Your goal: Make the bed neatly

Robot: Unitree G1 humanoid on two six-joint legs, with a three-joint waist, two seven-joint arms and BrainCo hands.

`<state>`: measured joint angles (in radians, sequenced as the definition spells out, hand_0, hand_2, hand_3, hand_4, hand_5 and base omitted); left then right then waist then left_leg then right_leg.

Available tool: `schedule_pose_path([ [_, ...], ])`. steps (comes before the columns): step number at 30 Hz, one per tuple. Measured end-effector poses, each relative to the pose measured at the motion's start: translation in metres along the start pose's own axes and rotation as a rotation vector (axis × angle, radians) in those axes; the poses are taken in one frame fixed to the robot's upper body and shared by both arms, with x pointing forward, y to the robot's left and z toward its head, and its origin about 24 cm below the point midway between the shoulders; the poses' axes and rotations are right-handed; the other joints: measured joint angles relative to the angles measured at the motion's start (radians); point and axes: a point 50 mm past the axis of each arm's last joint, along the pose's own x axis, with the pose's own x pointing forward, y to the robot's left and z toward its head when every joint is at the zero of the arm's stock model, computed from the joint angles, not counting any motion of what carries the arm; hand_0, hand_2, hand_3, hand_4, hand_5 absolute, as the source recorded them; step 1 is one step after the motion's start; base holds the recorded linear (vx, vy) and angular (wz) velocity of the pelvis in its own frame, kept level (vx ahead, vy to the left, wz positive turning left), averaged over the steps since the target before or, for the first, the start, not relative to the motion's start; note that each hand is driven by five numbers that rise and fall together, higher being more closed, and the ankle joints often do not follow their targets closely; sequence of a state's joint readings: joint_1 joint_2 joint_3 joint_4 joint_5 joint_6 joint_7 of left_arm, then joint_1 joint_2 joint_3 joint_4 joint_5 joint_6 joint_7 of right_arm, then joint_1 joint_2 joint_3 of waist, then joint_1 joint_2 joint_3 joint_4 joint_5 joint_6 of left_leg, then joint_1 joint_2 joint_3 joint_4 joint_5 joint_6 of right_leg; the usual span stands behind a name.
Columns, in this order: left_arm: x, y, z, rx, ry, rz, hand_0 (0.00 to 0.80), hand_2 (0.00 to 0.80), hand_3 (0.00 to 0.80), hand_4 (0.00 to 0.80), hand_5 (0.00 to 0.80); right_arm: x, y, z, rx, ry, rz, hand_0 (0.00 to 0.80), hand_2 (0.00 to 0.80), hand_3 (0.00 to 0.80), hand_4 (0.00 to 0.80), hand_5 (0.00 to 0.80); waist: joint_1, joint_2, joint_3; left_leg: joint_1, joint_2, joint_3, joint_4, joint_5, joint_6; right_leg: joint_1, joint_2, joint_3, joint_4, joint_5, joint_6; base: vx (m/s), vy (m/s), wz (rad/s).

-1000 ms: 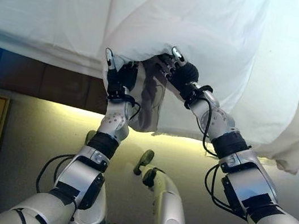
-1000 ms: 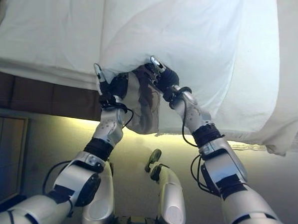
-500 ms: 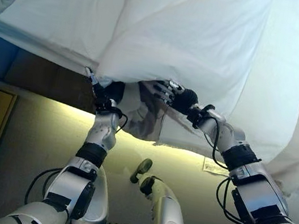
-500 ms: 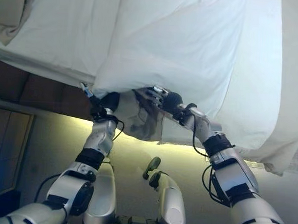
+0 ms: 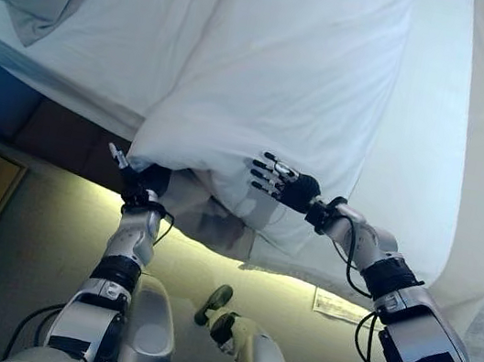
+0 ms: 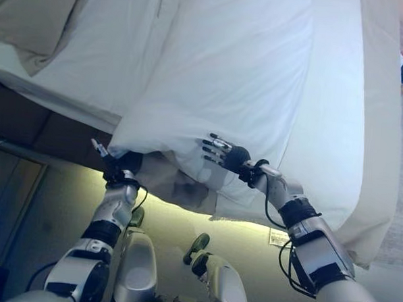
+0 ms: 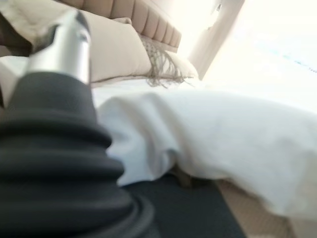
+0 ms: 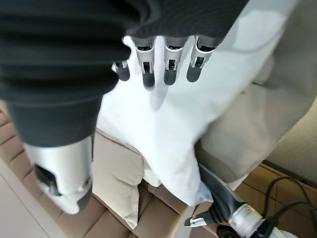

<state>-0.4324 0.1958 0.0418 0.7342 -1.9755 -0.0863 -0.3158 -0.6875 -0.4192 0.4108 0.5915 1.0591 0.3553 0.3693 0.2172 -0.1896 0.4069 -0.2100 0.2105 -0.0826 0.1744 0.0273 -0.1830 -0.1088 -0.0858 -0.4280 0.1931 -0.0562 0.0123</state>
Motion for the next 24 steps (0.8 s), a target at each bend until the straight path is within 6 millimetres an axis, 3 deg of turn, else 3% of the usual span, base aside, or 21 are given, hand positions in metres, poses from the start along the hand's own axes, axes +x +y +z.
schedule_pose_path([
  [5,-0.015,0.018,0.024,-0.001,-0.024,0.055,0.000,0.000,0.000,0.000,0.000,-0.007,-0.009,-0.019,0.052,0.017,-0.037,0.000,0.000,0.000,0.000,0.000,0.020,-0.002,-0.023,0.049,0.000,-0.002,-0.027,-0.003,-0.001,0.066,0.013,-0.004,-0.065,0.017,0.008,0.074,0.042,0.03],
  [12,-0.030,0.035,0.050,0.054,-0.033,0.110,0.000,0.000,0.000,0.000,0.000,-0.014,-0.018,-0.028,0.090,0.009,-0.083,0.000,0.000,0.000,0.000,0.000,0.022,0.001,-0.031,0.060,-0.004,-0.002,-0.038,-0.004,0.000,0.094,0.019,-0.007,-0.116,0.037,0.013,0.006,0.042,0.01],
  [17,-0.034,0.040,0.061,0.055,-0.052,0.132,0.000,0.000,0.000,0.000,0.000,-0.017,-0.025,-0.031,0.096,-0.001,-0.115,0.000,0.000,0.000,0.000,0.000,0.027,0.005,-0.038,0.060,-0.006,-0.005,-0.044,-0.004,0.000,0.108,0.025,-0.014,-0.147,0.048,0.016,-0.008,0.048,0.03],
  [24,-0.046,0.053,0.069,0.045,-0.053,0.174,0.000,0.000,0.000,0.000,0.000,-0.030,-0.042,-0.037,0.122,-0.020,-0.182,0.000,0.000,0.000,0.000,0.000,0.045,0.044,-0.057,0.066,-0.015,-0.025,-0.055,-0.003,0.000,0.133,0.026,-0.027,-0.179,0.053,0.022,-0.018,0.082,0.07],
])
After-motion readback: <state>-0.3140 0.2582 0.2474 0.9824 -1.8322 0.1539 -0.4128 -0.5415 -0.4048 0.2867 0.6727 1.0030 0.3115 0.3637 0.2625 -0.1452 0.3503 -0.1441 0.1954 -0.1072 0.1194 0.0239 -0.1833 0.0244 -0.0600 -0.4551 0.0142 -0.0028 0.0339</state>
